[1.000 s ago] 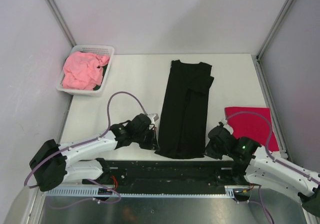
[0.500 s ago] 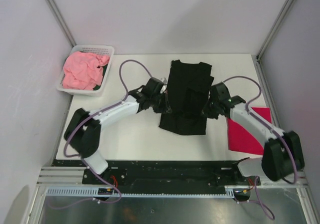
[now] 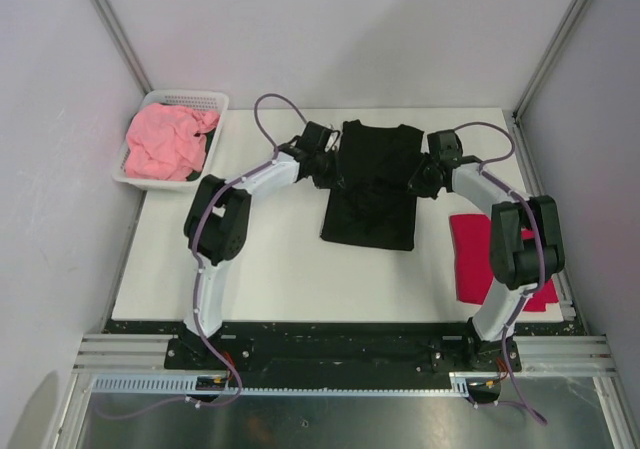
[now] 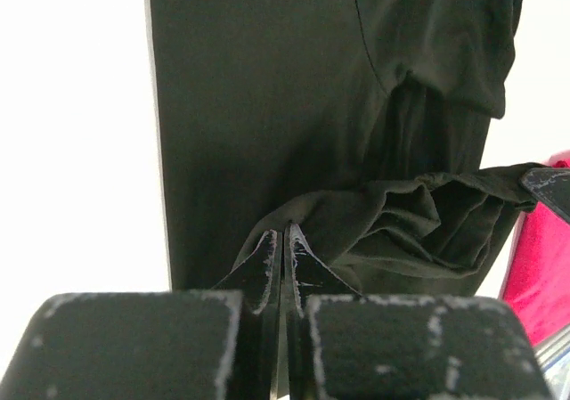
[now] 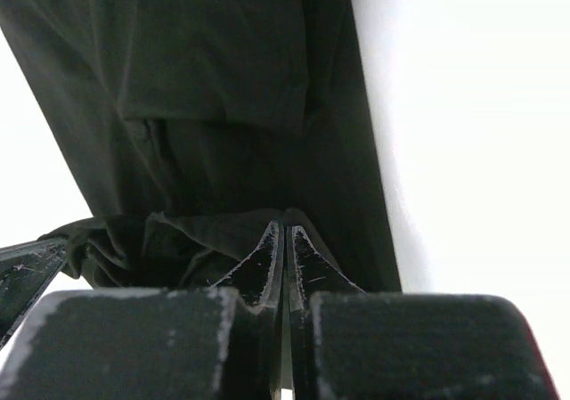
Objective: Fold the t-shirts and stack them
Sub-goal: Fold the folded rectangular tshirt in 1/3 of the way
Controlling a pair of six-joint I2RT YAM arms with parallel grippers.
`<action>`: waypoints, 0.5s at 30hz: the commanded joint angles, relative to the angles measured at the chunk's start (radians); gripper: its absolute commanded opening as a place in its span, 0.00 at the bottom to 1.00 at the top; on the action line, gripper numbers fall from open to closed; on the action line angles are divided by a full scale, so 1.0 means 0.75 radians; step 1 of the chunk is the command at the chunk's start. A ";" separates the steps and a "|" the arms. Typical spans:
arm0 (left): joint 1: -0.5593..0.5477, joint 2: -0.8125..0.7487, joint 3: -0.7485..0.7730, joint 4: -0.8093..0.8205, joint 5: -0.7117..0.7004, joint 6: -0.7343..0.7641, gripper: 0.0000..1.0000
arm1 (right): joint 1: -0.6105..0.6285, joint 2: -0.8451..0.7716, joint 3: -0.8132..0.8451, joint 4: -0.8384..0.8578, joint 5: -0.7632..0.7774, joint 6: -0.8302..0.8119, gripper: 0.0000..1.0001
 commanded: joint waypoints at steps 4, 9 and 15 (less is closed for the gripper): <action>0.030 0.088 0.190 -0.007 0.025 0.050 0.00 | -0.040 0.083 0.102 0.051 -0.035 -0.033 0.00; 0.055 0.124 0.241 -0.018 0.021 0.052 0.00 | -0.065 0.120 0.132 0.069 -0.056 -0.040 0.00; 0.075 0.159 0.292 -0.033 0.024 0.055 0.00 | -0.079 0.168 0.186 0.065 -0.061 -0.053 0.00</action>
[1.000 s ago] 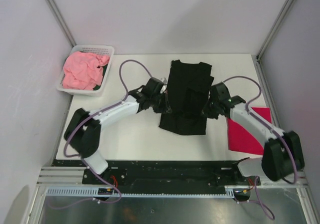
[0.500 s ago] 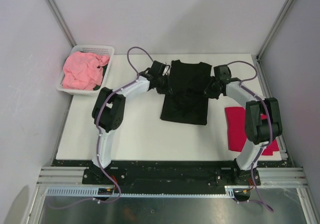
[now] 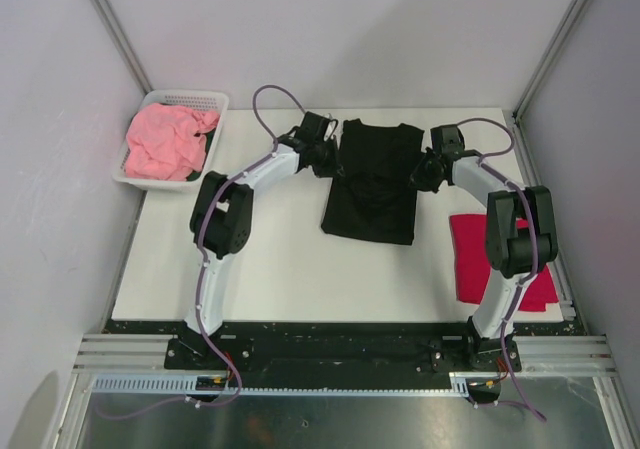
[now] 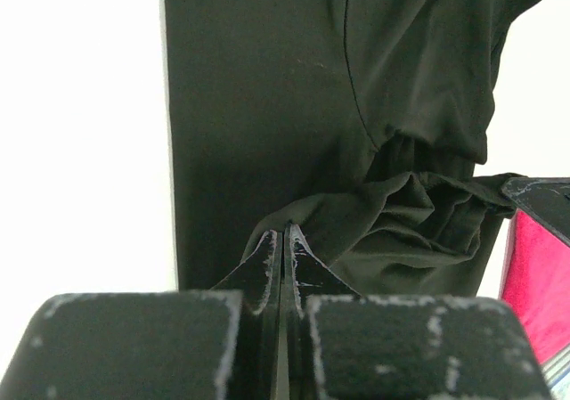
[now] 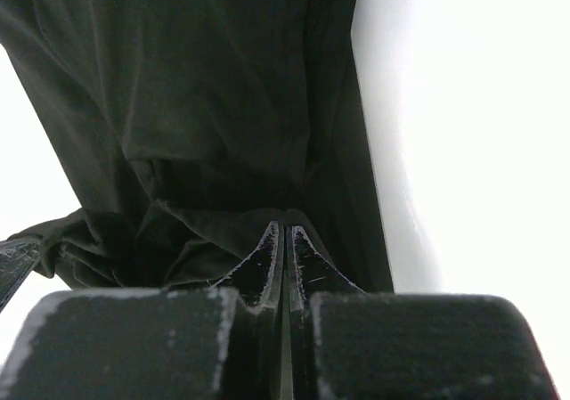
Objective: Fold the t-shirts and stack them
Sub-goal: Fold the folded rectangular tshirt in 1/3 of the way
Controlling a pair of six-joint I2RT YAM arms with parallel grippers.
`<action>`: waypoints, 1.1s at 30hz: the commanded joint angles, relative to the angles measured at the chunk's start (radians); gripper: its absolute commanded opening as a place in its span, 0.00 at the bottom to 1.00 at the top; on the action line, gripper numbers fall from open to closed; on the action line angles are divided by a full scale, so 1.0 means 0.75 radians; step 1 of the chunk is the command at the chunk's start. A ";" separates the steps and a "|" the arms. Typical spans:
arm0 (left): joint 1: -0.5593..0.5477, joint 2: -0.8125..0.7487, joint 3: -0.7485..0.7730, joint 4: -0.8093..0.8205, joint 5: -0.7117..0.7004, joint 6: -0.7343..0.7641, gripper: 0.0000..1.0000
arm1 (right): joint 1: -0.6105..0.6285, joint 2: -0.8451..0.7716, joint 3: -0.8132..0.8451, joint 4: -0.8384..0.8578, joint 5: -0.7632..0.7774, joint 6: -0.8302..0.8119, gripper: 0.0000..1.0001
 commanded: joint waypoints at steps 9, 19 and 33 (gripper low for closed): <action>0.056 0.068 0.172 -0.015 0.043 0.075 0.30 | -0.023 0.081 0.164 -0.004 -0.006 -0.053 0.21; 0.067 -0.220 -0.071 -0.022 0.024 0.141 0.53 | 0.038 -0.084 0.211 -0.162 0.140 -0.117 0.49; -0.044 -0.105 -0.117 -0.023 0.110 0.097 0.00 | 0.286 0.143 0.281 -0.086 0.042 -0.123 0.26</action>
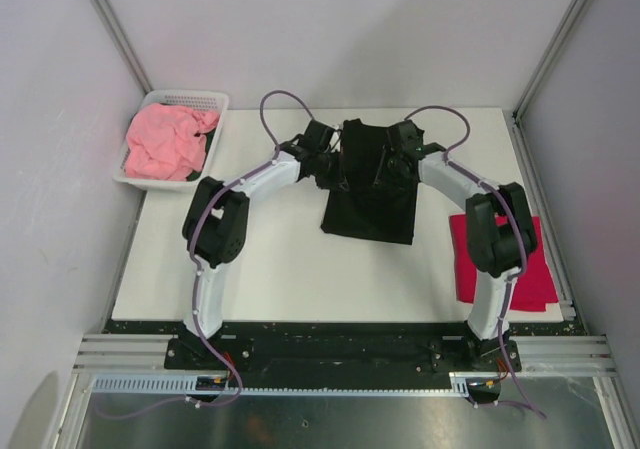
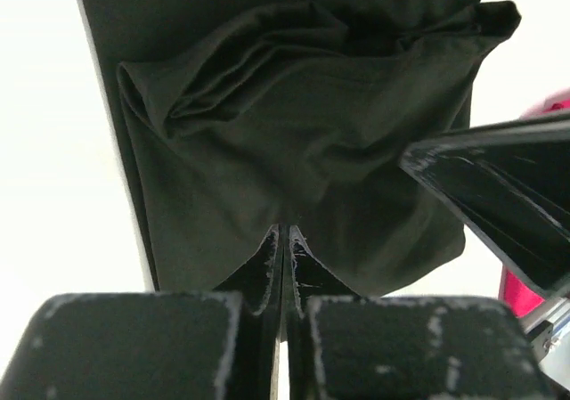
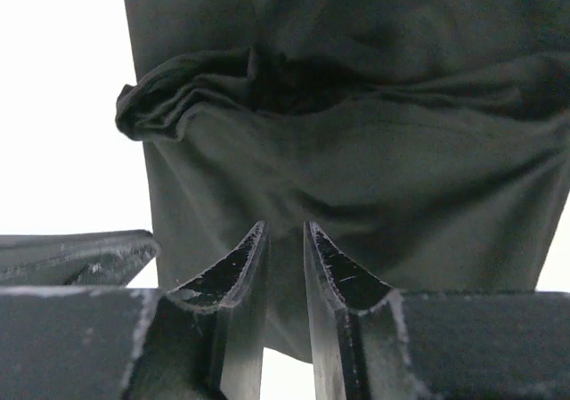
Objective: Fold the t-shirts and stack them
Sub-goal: Fold the folded rectangular tshirt in 1/3 of the way
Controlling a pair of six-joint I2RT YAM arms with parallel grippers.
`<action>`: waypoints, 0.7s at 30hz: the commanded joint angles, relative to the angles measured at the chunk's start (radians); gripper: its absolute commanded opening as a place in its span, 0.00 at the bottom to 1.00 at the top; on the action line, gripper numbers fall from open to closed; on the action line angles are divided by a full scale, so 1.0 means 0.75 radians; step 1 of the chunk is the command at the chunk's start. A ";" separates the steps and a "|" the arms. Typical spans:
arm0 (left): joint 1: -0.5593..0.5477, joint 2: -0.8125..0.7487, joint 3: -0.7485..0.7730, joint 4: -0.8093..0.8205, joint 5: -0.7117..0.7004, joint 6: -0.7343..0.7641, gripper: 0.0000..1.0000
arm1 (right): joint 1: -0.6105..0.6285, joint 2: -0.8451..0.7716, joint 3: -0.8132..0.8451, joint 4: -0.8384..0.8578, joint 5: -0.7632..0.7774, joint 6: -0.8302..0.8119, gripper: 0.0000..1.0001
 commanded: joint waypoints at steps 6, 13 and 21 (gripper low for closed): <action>0.011 0.122 0.129 0.011 0.077 0.001 0.00 | 0.002 0.293 0.304 -0.035 -0.016 -0.037 0.25; 0.011 0.198 0.216 0.011 0.096 0.009 0.01 | -0.047 0.452 0.484 -0.093 0.002 -0.012 0.25; 0.041 0.316 0.364 0.012 0.043 -0.012 0.02 | -0.066 0.474 0.480 -0.119 0.009 -0.006 0.26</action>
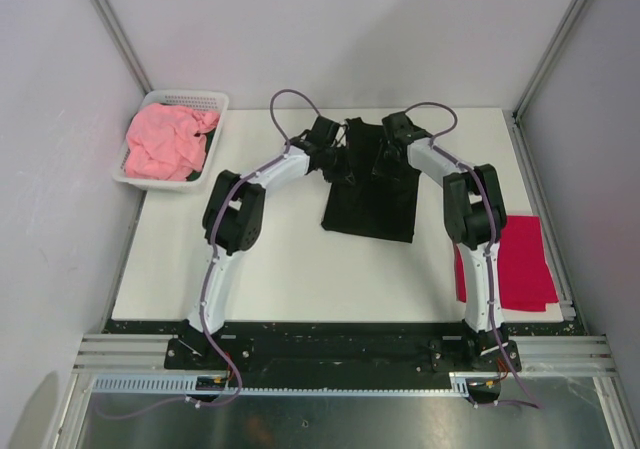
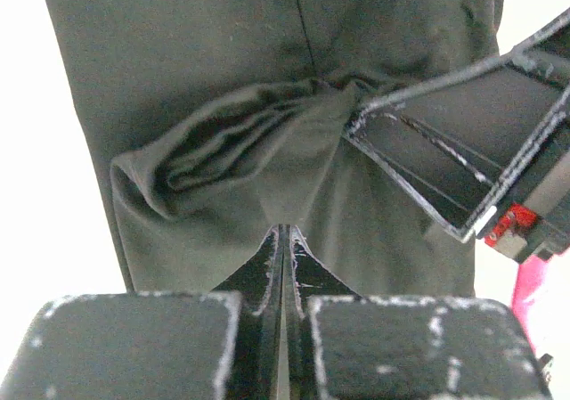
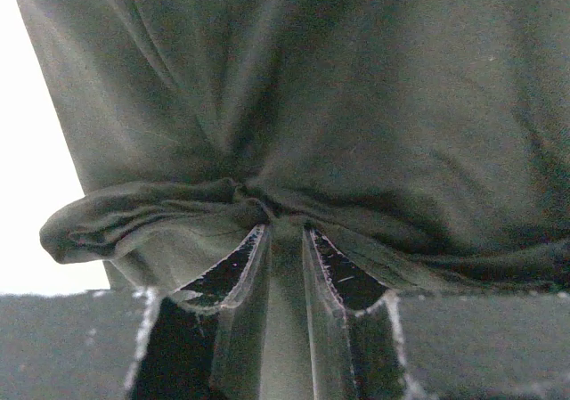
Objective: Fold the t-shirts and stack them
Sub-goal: Fold the folded rectangular tshirt in 1/3 of the way
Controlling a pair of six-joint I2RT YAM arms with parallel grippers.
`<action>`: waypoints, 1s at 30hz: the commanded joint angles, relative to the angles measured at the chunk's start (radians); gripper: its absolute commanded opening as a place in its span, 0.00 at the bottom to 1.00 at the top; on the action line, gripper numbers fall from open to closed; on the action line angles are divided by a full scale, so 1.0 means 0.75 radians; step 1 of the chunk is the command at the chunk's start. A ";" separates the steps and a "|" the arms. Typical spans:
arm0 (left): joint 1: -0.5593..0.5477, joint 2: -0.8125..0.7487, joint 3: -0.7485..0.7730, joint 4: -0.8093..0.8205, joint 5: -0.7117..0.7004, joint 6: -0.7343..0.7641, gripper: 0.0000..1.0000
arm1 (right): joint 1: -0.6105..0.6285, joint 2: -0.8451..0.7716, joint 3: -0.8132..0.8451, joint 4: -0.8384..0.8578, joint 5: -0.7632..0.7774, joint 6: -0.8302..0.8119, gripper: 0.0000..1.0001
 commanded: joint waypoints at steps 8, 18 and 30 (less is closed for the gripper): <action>0.078 0.169 0.245 0.012 -0.166 -0.021 0.00 | -0.025 -0.088 0.018 -0.001 -0.018 -0.031 0.35; 0.097 0.218 0.305 0.015 -0.243 -0.007 0.00 | -0.087 -0.272 -0.160 0.042 0.016 -0.063 0.32; 0.102 0.216 0.298 0.015 -0.246 -0.002 0.00 | -0.186 -0.233 -0.233 0.085 0.014 -0.095 0.21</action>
